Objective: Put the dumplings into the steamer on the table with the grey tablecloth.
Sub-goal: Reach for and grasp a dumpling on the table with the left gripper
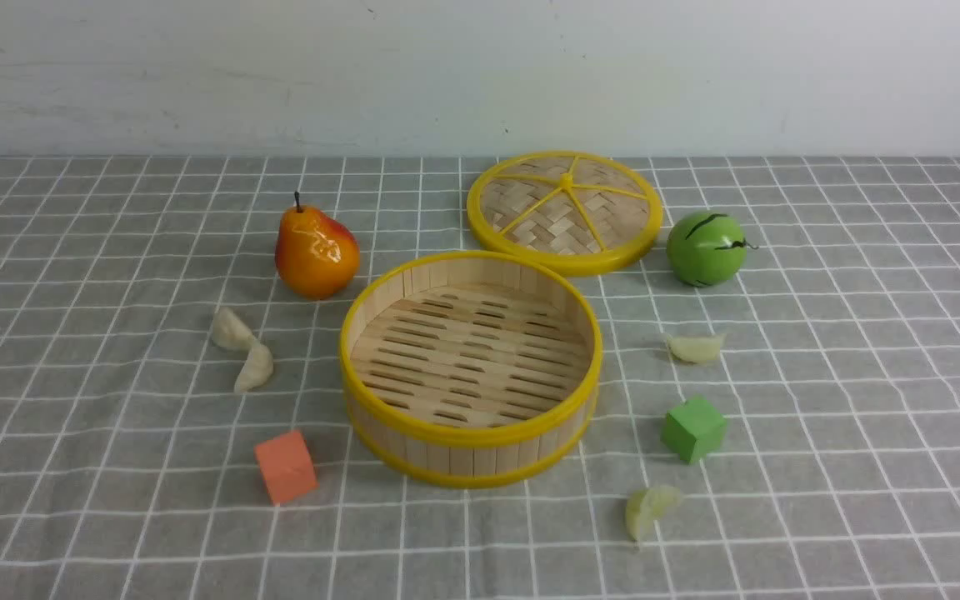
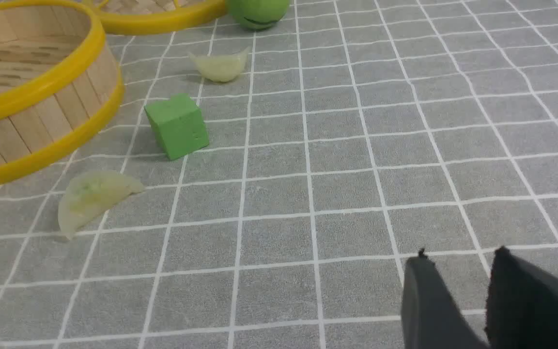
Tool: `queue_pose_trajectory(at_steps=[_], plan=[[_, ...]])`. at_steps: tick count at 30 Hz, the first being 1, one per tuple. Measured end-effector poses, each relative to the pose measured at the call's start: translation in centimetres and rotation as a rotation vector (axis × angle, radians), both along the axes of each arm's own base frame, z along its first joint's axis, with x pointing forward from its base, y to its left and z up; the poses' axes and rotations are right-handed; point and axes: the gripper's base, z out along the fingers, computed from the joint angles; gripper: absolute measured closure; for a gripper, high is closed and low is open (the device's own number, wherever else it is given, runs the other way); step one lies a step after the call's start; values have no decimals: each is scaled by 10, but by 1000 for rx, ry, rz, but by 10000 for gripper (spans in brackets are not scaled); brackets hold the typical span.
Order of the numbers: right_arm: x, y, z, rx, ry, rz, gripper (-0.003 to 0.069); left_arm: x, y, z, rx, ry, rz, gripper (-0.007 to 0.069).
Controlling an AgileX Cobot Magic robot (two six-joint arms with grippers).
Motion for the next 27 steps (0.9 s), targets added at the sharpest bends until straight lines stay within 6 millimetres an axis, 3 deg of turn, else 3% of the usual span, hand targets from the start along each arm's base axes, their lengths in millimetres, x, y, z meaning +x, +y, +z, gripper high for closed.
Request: queue_pose_trajectory(at_steps=[27], plan=[[0,0,0,0,0,0,428,0,1,0,31,-5,2,403]])
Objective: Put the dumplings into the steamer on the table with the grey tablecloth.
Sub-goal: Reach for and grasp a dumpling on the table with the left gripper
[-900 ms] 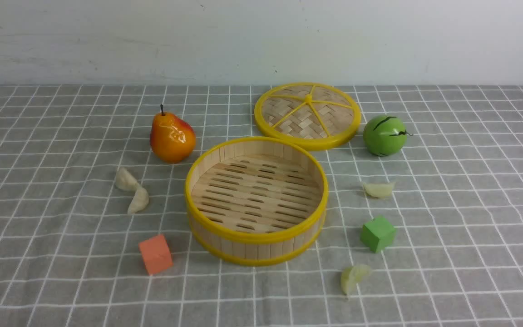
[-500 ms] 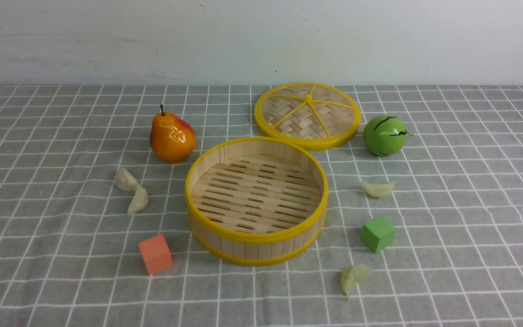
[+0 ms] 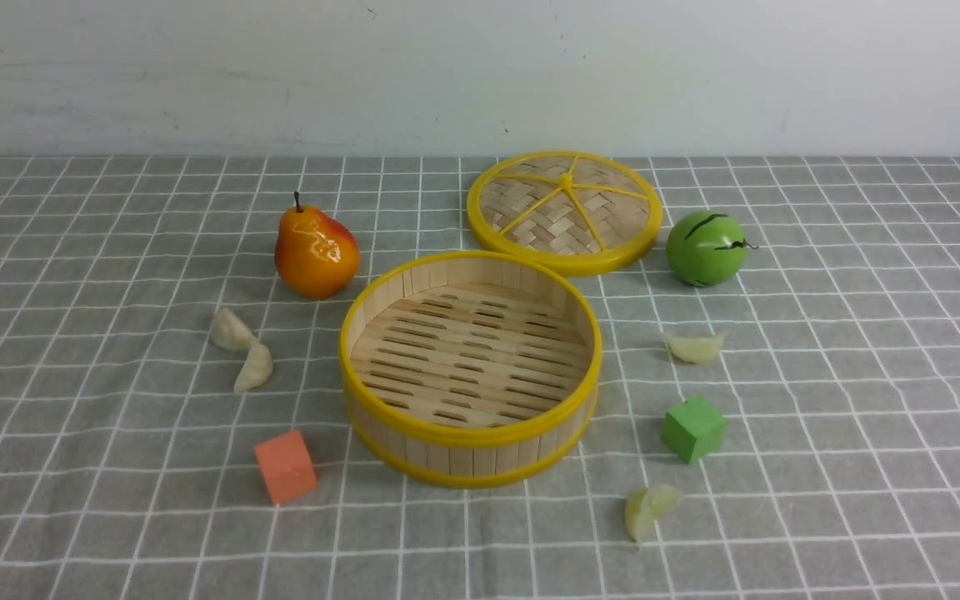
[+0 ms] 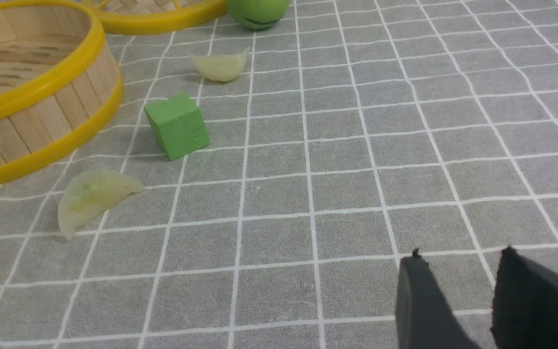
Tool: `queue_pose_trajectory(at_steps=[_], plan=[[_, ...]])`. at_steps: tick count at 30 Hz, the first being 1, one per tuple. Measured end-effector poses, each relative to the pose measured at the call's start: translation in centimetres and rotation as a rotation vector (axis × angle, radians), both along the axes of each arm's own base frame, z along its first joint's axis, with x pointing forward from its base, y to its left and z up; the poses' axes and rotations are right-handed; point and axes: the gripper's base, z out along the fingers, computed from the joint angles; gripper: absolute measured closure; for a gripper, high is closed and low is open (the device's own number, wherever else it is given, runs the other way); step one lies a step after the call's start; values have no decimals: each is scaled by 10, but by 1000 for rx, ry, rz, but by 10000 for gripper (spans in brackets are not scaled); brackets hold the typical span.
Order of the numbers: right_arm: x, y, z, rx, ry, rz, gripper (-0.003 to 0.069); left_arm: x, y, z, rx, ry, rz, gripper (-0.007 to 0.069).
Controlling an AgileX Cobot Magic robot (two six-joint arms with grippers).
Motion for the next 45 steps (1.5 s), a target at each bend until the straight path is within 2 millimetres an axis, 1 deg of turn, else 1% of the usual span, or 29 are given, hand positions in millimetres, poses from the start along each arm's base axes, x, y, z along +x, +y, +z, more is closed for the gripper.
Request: queue_pose_trajectory(at_steps=[5,9,12,13,15,17,19,24,27,29,31,32,34,36,38,39,40,41,42,43,44,45], plan=[[0,0,0,0,0,0,427,1,0,3,-4,-39,0,400],[0,0,1,0,-10,-1,424,4,0,13,-14,-148,2,396],[2,0,3,16,-56,-3,419,5,0,22,-25,-257,3,391],[2,0,4,17,-62,-4,419,5,0,23,-26,-266,3,390],[4,-1,15,27,-200,-14,419,5,0,35,-38,-401,4,389],[5,-1,22,31,-276,-20,419,5,0,41,-44,-460,5,388],[4,-3,36,38,-433,-32,419,3,0,50,-54,-567,6,388],[-1,-5,57,74,-672,-52,419,-2,1,67,-95,-751,7,388],[-6,-6,67,160,-785,-53,419,-7,1,77,-213,-866,-4,388],[-10,-7,74,252,-869,-46,419,-12,2,83,-373,-934,-30,388],[-11,-7,76,303,-899,-39,419,-13,2,85,-488,-946,-49,388],[-12,-8,77,349,-912,-34,419,-13,3,86,-593,-934,-65,388],[-13,-8,79,385,-918,-26,427,-12,2,89,-692,-890,-75,395],[-14,-8,87,399,-921,-21,456,-11,2,104,-724,-842,-75,426],[-18,-7,104,391,-928,-17,519,-12,0,136,-692,-814,-79,494],[-20,-7,112,376,-926,-16,554,-11,0,146,-676,-801,-76,510],[-20,-7,116,366,-924,-17,573,-10,0,156,-658,-787,-72,533],[-19,-6,135,295,-888,-26,648,-4,-1,185,-603,-737,-54,614],[-19,-6,141,263,-876,-29,661,0,-2,193,-584,-719,-47,627],[-15,-5,149,201,-838,-36,672,8,-2,205,-554,-690,-36,638],[-8,-5,156,119,-776,-41,674,21,-3,212,-525,-644,-22,638],[-2,-4,159,61,-726,-42,673,31,-4,219,-517,-620,-15,638]])
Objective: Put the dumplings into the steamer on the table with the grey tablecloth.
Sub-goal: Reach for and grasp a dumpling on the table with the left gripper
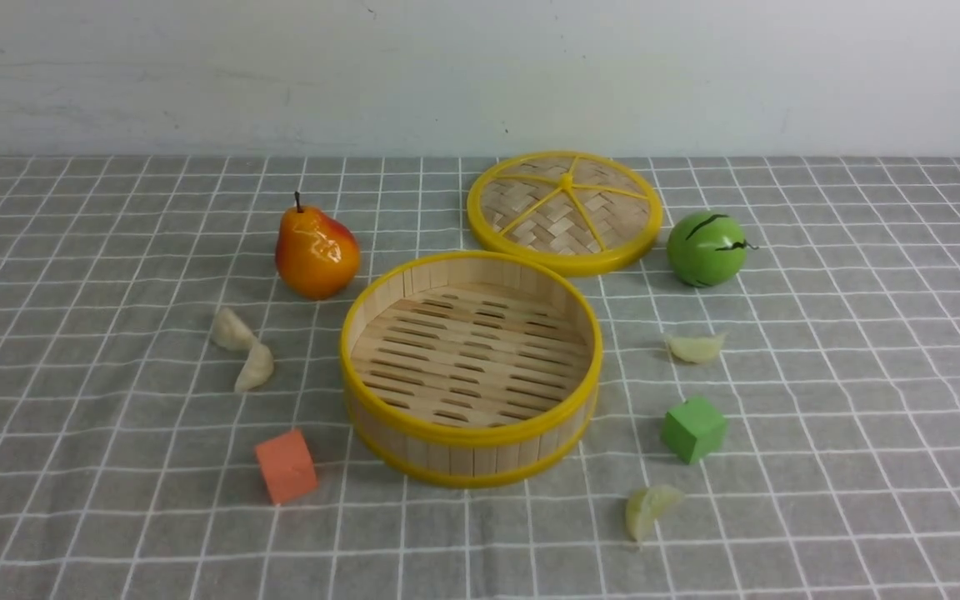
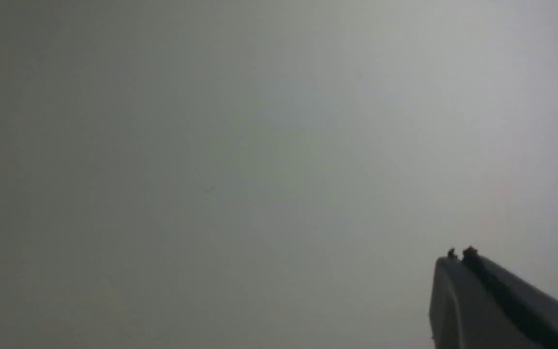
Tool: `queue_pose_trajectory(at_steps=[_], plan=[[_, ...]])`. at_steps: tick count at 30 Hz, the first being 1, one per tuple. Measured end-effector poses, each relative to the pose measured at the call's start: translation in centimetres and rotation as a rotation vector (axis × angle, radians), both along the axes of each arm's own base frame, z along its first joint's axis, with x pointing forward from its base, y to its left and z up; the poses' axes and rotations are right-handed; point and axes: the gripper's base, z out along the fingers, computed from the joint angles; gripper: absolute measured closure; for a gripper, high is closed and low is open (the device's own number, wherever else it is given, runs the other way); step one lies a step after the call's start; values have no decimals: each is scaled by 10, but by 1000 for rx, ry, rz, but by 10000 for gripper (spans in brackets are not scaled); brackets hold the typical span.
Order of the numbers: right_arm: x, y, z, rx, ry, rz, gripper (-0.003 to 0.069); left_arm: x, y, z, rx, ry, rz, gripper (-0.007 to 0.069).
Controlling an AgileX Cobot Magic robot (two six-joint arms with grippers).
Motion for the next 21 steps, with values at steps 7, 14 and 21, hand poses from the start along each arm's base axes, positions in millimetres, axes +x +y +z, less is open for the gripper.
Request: queue_pose_trajectory(at_steps=[7,14,21], plan=[[65,7,-46,-302,621,29,664,94,-9,-30,-6,460,11,638],[100,28,-86,-175,1070,239,662,162,-45,-52,279,909,-47,638],[113,44,-76,-182,1073,319,659,251,-47,-77,259,1154,7,621]])
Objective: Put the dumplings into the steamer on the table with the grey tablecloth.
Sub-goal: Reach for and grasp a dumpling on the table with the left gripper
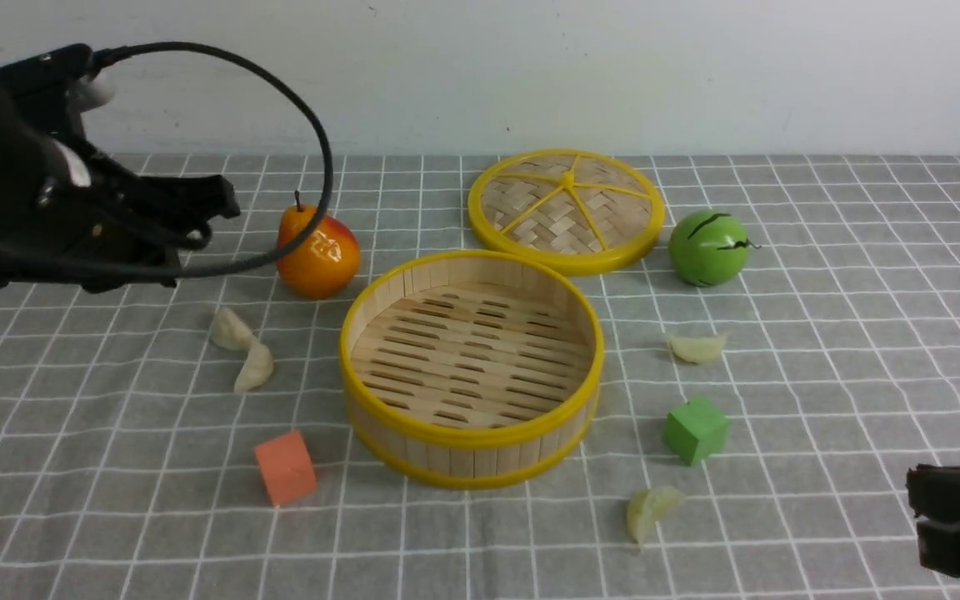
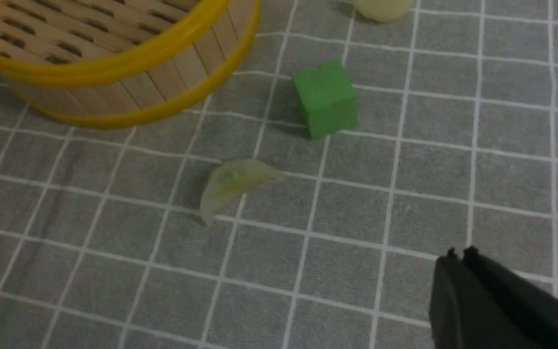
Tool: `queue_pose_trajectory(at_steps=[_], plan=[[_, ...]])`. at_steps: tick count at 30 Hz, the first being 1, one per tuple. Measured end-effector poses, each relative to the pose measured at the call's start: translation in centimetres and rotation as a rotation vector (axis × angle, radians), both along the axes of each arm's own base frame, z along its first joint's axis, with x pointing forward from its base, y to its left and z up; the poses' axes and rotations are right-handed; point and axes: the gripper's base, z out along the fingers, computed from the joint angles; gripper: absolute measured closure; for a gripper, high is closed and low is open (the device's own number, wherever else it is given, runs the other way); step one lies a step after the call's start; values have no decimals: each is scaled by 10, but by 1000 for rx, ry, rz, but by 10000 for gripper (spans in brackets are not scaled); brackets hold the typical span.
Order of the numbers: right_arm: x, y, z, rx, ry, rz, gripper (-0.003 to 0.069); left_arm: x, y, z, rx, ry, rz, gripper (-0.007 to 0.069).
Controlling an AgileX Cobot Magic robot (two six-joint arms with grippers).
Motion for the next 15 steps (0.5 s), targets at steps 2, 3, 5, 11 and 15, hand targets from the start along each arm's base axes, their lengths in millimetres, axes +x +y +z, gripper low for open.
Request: queue_pose_trajectory(at_steps=[2,3,5,11,15], plan=[[-1,3,0,0,2,17,659,25,2,-10,-4,31,18,573],[-1,4,0,0,3,24,659,30,2,-10,-5,32,18,559],[-2,7,0,-1,4,45,657,57,-2,-30,6,82,9,452],[-3,9,0,-1,3,56,652,105,-7,-84,44,190,10,244],[-2,9,0,-1,-4,52,648,131,-2,-121,77,271,50,208]])
